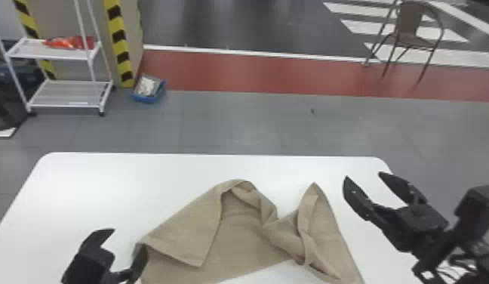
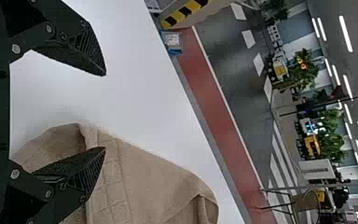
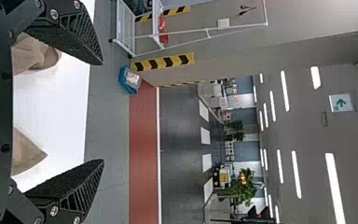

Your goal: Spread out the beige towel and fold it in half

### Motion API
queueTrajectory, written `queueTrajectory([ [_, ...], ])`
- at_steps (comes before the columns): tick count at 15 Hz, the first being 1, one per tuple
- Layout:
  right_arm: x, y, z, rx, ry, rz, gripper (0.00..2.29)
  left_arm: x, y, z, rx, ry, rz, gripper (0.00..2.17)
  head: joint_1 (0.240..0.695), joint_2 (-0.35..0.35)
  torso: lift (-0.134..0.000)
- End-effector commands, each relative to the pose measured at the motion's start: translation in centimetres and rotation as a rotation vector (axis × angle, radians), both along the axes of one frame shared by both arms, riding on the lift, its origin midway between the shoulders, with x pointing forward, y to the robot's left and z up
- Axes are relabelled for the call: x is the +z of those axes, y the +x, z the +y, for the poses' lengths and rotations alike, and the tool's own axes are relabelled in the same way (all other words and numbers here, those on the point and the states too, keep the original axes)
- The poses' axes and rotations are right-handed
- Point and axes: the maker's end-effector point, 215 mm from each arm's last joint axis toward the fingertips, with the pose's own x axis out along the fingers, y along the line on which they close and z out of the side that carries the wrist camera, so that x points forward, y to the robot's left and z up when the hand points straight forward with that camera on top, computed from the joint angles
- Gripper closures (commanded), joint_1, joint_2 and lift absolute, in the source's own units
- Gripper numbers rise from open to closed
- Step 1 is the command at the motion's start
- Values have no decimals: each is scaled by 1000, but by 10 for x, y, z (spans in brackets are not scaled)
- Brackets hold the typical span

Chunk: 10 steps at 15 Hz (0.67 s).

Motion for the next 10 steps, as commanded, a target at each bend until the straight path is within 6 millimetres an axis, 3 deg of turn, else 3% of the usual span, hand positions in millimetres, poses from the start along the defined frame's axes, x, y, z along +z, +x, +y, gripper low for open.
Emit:
queueTrajectory([
  [1, -22, -5, -27, -49, -46, 48, 167, -18, -24, 3, 24, -22, 98, 83, 695, -171, 0],
  [4, -69, -15, -81, -150, -56, 138, 181, -33, -38, -8, 24, -33, 130, 80, 695, -210, 0],
  [6, -93, -29, -113, -205, -101, 198, 188, -33, -45, -19, 10, -40, 141, 80, 695, -290, 0],
  [8, -120, -52, -131, -226, -94, 252, 218, -40, -54, -21, 12, -31, 181, 80, 695, -344, 0],
  [10, -140, -74, -140, -211, -76, 294, 289, -48, -61, -16, 28, -16, 226, 80, 695, -350, 0],
])
